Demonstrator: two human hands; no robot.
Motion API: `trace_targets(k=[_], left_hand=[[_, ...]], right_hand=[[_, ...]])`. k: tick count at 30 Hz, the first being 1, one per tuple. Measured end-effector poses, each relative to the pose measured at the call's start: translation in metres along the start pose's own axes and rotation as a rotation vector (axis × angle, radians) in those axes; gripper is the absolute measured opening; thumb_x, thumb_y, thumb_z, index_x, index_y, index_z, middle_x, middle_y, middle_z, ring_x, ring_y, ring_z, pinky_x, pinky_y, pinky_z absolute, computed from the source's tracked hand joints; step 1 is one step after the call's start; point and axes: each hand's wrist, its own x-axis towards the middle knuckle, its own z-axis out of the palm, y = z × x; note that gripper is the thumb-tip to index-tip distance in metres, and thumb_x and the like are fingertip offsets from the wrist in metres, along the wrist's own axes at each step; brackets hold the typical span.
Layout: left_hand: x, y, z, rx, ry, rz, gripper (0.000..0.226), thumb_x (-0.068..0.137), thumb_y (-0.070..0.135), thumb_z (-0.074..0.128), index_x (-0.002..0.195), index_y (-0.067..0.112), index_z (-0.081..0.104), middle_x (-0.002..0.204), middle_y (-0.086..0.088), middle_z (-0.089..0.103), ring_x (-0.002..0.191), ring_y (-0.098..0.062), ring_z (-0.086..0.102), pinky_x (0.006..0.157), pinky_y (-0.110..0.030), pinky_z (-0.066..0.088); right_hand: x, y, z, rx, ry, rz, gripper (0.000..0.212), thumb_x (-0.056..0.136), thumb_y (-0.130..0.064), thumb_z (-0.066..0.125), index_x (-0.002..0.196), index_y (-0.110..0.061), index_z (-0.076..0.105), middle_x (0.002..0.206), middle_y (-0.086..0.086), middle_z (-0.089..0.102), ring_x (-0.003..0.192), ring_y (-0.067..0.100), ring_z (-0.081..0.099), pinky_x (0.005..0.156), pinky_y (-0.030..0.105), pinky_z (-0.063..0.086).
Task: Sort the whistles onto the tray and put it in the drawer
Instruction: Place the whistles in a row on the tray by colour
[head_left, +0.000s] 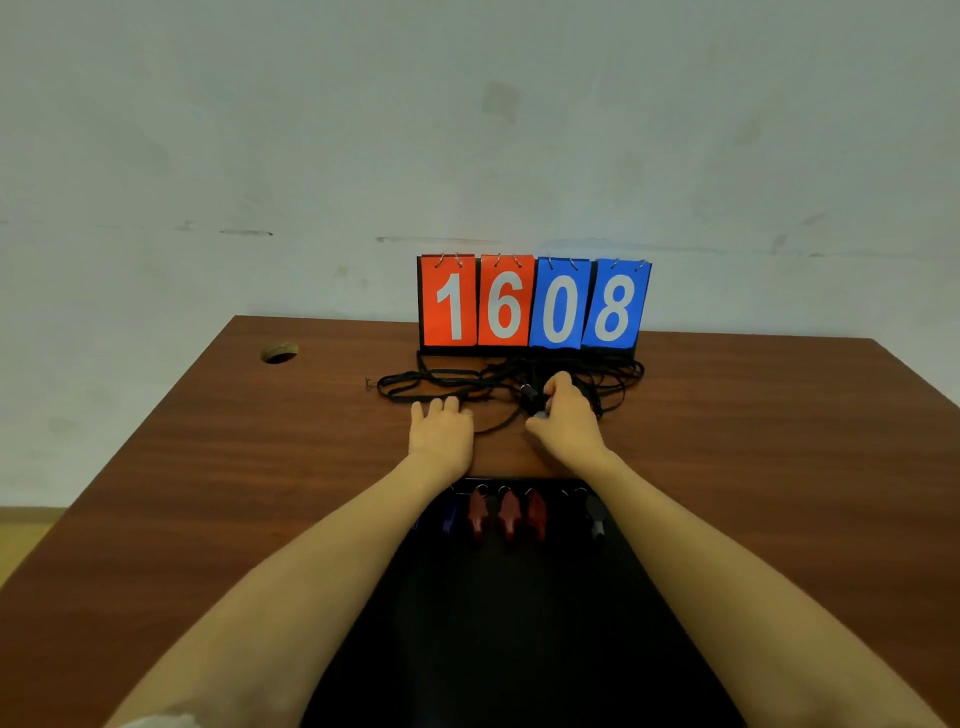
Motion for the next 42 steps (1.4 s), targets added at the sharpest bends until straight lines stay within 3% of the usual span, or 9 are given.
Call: trace_targets(k=[2, 4, 7, 13, 17, 23, 28, 32, 42], left_hand=[[-0.009, 0.016, -0.010, -0.158, 0.061, 0.031, 0.037, 0.096, 0.023, 0.045, 0.132, 0.012, 0.046, 0.137, -0.011, 0.043, 0.128, -0.032, 0.039, 0.107, -0.046, 0.030], [-0.021, 0.037, -0.022, -0.317, 0.131, 0.105, 0.041, 0.096, 0.023, 0.048, 0.136, 0.013, 0.041, 0.137, -0.010, 0.045, 0.126, -0.031, 0.043, 0.101, -0.044, 0.038], [-0.042, 0.063, -0.034, -0.426, 0.173, 0.206, 0.051, 0.095, 0.016, 0.049, 0.143, 0.012, 0.031, 0.137, -0.011, 0.045, 0.124, -0.031, 0.045, 0.098, -0.044, 0.042], [-0.081, 0.092, -0.037, -0.429, 0.103, 0.326, 0.046, 0.095, 0.015, 0.050, 0.139, 0.012, 0.039, 0.128, -0.011, 0.049, 0.112, -0.030, 0.054, 0.092, -0.040, 0.046], [-0.102, 0.105, -0.033, -0.383, 0.106, 0.359, 0.049, 0.095, 0.007, 0.048, 0.142, 0.009, 0.035, 0.129, -0.013, 0.044, 0.111, -0.031, 0.054, 0.091, -0.038, 0.045], [-0.115, 0.116, -0.030, -0.309, 0.134, 0.374, 0.055, 0.094, 0.002, 0.045, 0.146, 0.009, 0.028, 0.129, -0.014, 0.044, 0.113, -0.029, 0.052, 0.092, -0.037, 0.045], [-0.119, 0.110, -0.016, -0.041, 0.184, 0.337, 0.046, 0.094, 0.009, 0.046, 0.140, 0.008, 0.041, 0.141, -0.011, 0.039, 0.131, -0.030, 0.033, 0.107, -0.040, 0.030], [-0.121, 0.107, 0.004, 0.010, 0.136, 0.369, 0.051, 0.095, 0.012, 0.043, 0.145, 0.011, 0.032, 0.151, -0.008, 0.030, 0.142, -0.026, 0.020, 0.117, -0.044, 0.015], [-0.116, 0.110, 0.017, 0.034, -0.021, 0.375, 0.062, 0.096, 0.014, 0.043, 0.151, 0.018, 0.015, 0.159, -0.004, 0.016, 0.148, -0.023, 0.002, 0.117, -0.052, -0.007]], right_hand=[[-0.012, 0.000, -0.012, 0.115, -0.007, 0.020, 0.045, 0.084, -0.007, 0.061, 0.125, -0.012, 0.043, 0.088, 0.005, 0.050, 0.077, 0.017, 0.050, 0.070, 0.029, 0.043], [-0.028, 0.000, -0.025, 0.190, -0.034, 0.025, 0.046, 0.085, -0.007, 0.062, 0.127, -0.015, 0.046, 0.082, 0.000, 0.053, 0.080, 0.015, 0.053, 0.076, 0.027, 0.045], [-0.057, 0.002, -0.045, 0.222, -0.086, 0.022, 0.035, 0.085, -0.011, 0.062, 0.118, -0.019, 0.052, 0.082, -0.003, 0.054, 0.074, 0.010, 0.052, 0.066, 0.018, 0.044], [-0.112, 0.022, -0.075, 0.169, -0.107, 0.045, 0.031, 0.085, -0.017, 0.064, 0.114, -0.018, 0.055, 0.093, 0.001, 0.059, 0.081, 0.012, 0.054, 0.063, 0.015, 0.043], [-0.138, 0.031, -0.083, 0.160, -0.101, 0.040, 0.029, 0.082, -0.015, 0.068, 0.108, -0.017, 0.055, 0.090, 0.000, 0.059, 0.077, 0.011, 0.053, 0.063, 0.013, 0.041], [-0.154, 0.038, -0.087, -0.094, -0.114, 0.004, 0.022, 0.085, -0.012, 0.065, 0.103, -0.012, 0.051, 0.090, 0.001, 0.058, 0.083, 0.019, 0.057, 0.073, 0.031, 0.046], [-0.156, 0.053, -0.087, -0.105, 0.011, 0.197, 0.021, 0.087, -0.020, 0.067, 0.096, -0.015, 0.048, 0.092, 0.003, 0.059, 0.083, 0.021, 0.055, 0.067, 0.031, 0.042], [-0.155, 0.061, -0.078, -0.216, 0.061, 0.250, 0.031, 0.086, -0.035, 0.068, 0.112, -0.020, 0.059, 0.117, 0.004, 0.050, 0.117, 0.026, 0.039, 0.092, 0.035, 0.039], [-0.141, 0.071, -0.050, -0.169, 0.056, 0.361, 0.032, 0.083, -0.040, 0.069, 0.109, -0.022, 0.062, 0.133, 0.003, 0.042, 0.133, 0.027, 0.024, 0.110, 0.040, 0.024]])
